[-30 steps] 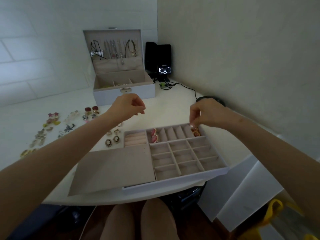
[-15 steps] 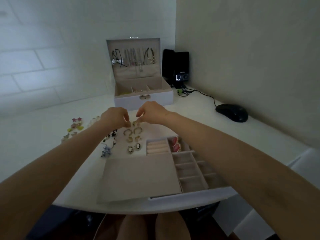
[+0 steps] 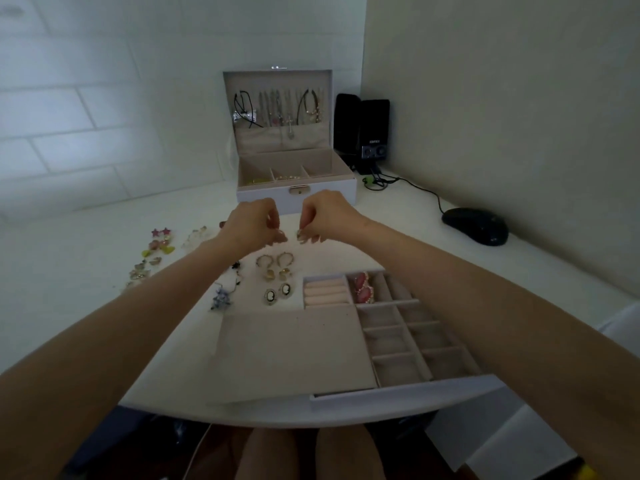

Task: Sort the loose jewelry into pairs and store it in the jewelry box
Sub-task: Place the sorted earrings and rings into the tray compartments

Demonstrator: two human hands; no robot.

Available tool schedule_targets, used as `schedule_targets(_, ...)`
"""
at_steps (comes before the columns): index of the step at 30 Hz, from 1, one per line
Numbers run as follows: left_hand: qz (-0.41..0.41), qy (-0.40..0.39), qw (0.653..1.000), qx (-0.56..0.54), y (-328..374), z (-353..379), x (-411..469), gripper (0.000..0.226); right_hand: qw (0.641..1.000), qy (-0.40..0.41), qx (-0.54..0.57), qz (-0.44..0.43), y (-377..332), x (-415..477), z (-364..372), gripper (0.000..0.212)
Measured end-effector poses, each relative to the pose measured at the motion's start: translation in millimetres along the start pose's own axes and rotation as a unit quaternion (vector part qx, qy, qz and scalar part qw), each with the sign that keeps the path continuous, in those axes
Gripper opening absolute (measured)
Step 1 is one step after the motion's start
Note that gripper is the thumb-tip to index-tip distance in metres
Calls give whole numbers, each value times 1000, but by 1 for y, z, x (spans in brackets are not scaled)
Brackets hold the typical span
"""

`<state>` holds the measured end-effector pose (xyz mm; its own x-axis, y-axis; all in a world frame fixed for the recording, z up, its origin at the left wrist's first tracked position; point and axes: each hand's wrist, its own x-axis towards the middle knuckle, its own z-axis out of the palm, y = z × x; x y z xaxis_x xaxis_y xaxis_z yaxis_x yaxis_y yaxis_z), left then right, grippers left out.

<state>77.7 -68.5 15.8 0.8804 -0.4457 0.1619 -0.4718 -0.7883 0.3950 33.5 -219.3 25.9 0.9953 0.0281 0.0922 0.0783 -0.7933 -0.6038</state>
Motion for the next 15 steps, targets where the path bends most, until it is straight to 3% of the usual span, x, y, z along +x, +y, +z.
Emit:
schedule_targets(8,70,-61,976,-198,63,3,-29,15,996,72,39,20,25,-64,-43,25)
schedule_targets(15,121,-112,959,-230,101,19,-39,9,992,53,88,73,49,-119,-66,16)
